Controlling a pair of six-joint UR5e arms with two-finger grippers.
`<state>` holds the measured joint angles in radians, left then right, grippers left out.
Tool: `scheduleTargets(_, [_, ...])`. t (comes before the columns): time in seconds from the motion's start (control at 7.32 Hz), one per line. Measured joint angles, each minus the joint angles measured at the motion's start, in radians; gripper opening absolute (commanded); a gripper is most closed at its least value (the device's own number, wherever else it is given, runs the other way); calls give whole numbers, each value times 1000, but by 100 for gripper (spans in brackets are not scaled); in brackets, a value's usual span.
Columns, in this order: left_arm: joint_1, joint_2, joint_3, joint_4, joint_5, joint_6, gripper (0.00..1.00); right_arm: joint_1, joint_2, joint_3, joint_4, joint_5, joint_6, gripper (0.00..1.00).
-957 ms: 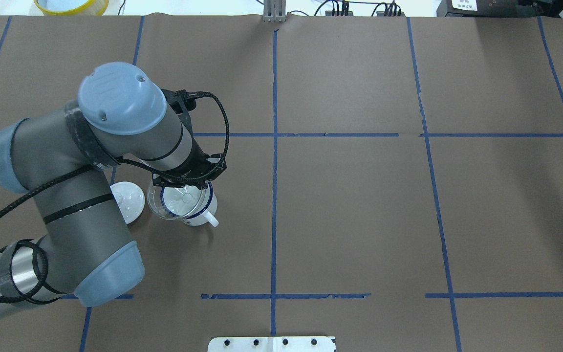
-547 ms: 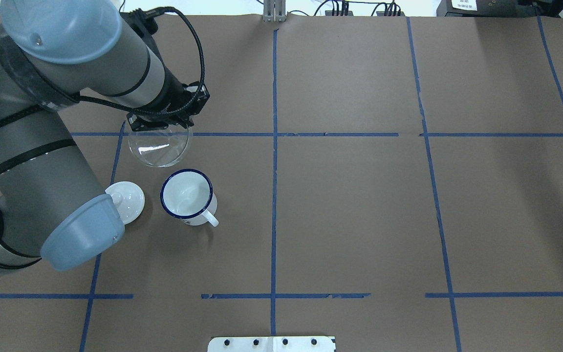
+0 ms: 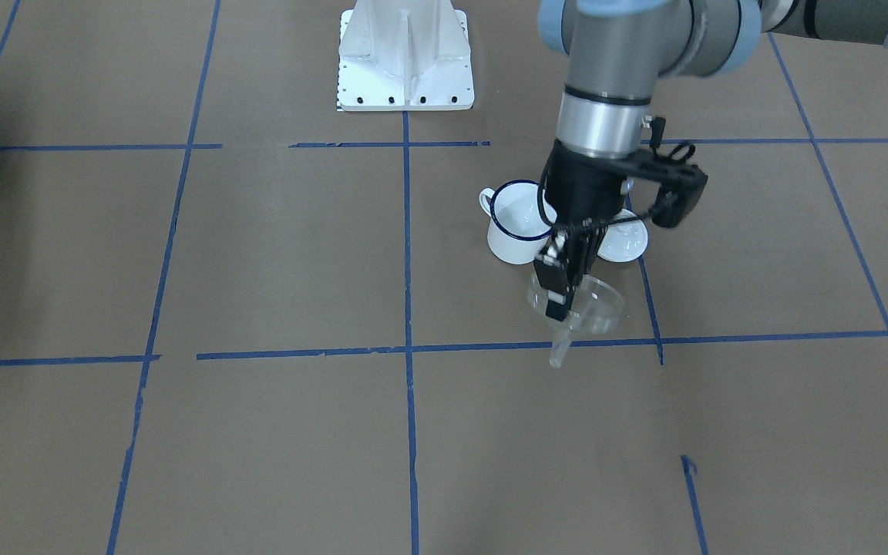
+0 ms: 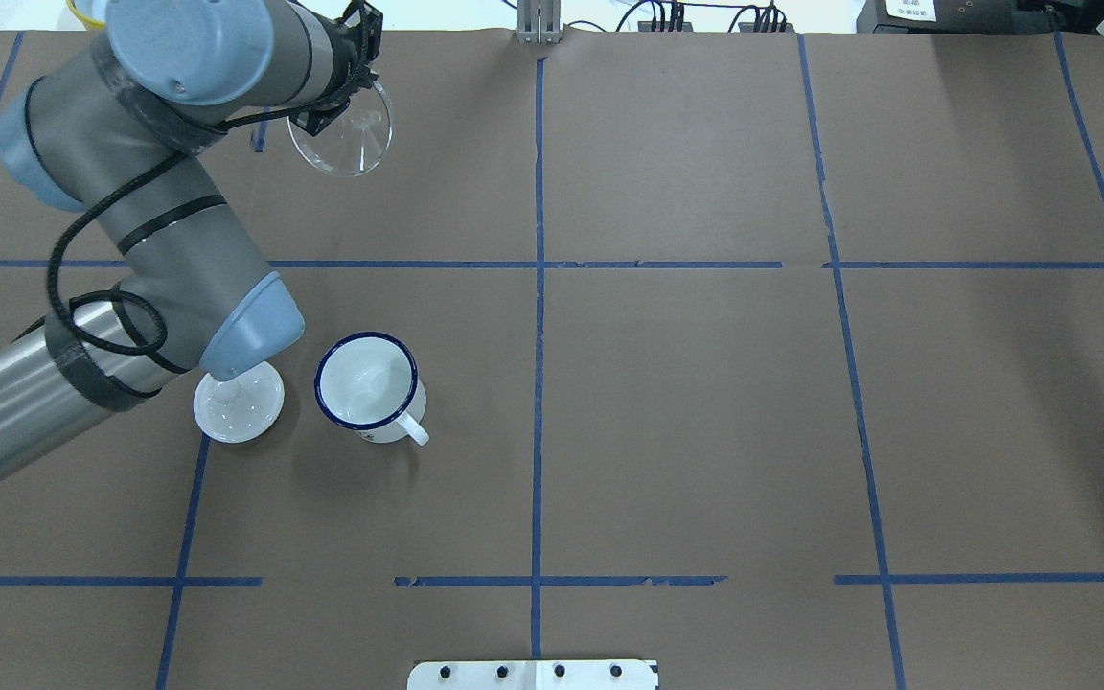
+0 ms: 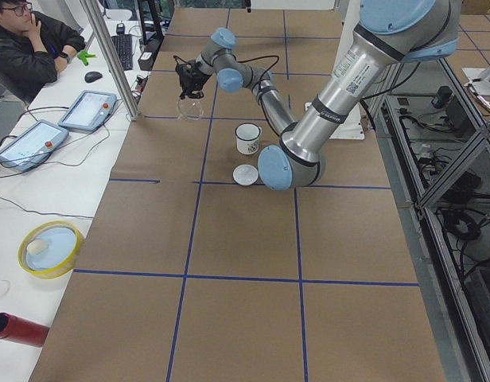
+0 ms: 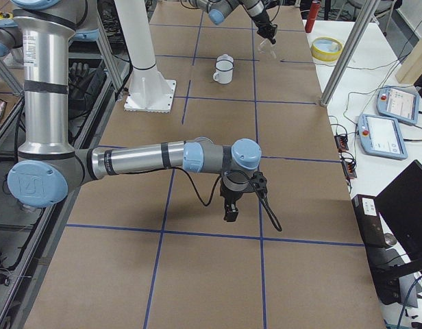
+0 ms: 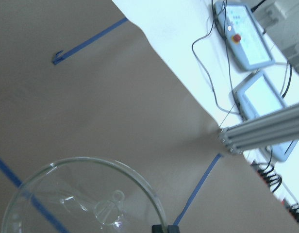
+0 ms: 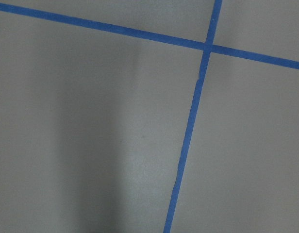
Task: Remove funnel from cup
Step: 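Carry the glass funnel farther from the robot and lower it onto the table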
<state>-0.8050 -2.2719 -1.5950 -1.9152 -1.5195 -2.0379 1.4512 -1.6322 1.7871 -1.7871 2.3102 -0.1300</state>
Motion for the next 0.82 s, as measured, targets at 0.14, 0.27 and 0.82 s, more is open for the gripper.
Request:
scheduleTargets(0.14, [-4, 0, 144, -171, 84, -62, 0, 0, 0, 0, 0, 0, 0, 100])
scheduleTargets(0.27, [-4, 0, 266, -315, 151, -94, 0, 0, 0, 0, 0, 0, 0, 100])
scheduleTargets(0.82, [20, -7, 477, -513, 209, -113, 30, 0, 0, 0, 0, 0, 0, 100])
